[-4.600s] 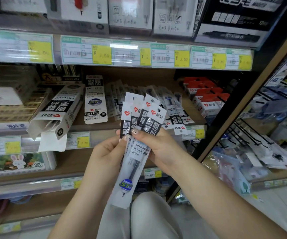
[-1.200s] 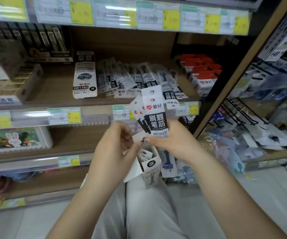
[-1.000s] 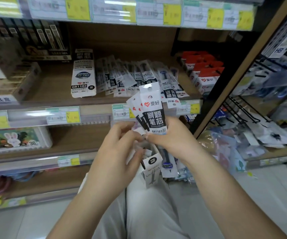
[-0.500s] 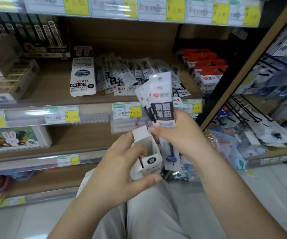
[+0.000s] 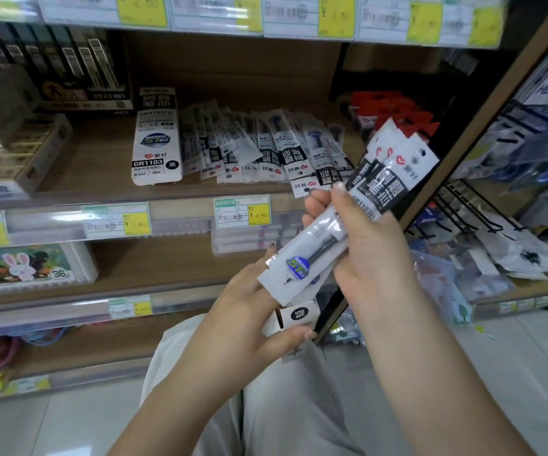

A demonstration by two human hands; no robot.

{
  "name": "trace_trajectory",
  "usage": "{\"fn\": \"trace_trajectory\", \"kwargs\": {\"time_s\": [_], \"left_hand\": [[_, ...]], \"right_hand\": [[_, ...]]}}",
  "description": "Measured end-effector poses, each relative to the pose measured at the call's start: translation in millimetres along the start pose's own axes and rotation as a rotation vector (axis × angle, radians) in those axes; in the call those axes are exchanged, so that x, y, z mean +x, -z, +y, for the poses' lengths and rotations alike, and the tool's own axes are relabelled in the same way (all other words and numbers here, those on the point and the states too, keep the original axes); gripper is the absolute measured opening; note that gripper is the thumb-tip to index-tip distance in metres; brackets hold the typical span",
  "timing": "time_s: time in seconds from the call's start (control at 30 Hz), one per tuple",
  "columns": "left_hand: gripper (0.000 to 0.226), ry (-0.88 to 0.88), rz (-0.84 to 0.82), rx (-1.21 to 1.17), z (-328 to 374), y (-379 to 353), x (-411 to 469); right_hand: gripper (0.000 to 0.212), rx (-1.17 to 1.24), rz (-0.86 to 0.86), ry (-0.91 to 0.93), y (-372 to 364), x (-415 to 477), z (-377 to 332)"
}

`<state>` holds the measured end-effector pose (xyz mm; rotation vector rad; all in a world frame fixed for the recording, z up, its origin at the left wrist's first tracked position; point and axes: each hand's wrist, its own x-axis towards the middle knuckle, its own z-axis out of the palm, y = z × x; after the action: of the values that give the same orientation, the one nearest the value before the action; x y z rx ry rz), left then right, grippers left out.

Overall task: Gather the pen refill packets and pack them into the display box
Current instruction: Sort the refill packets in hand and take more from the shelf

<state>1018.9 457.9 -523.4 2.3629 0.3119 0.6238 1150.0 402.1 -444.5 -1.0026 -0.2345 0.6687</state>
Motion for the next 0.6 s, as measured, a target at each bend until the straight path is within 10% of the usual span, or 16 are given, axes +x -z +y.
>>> {"fn": "trace_trajectory", "kwargs": {"time_s": [0.6], "left_hand": [[0.035,0.044,0.125,0.067,-8,-19,-3]], "right_hand": [[0.009,-0.612,-0.285,0.317,17,-14,11]]}}
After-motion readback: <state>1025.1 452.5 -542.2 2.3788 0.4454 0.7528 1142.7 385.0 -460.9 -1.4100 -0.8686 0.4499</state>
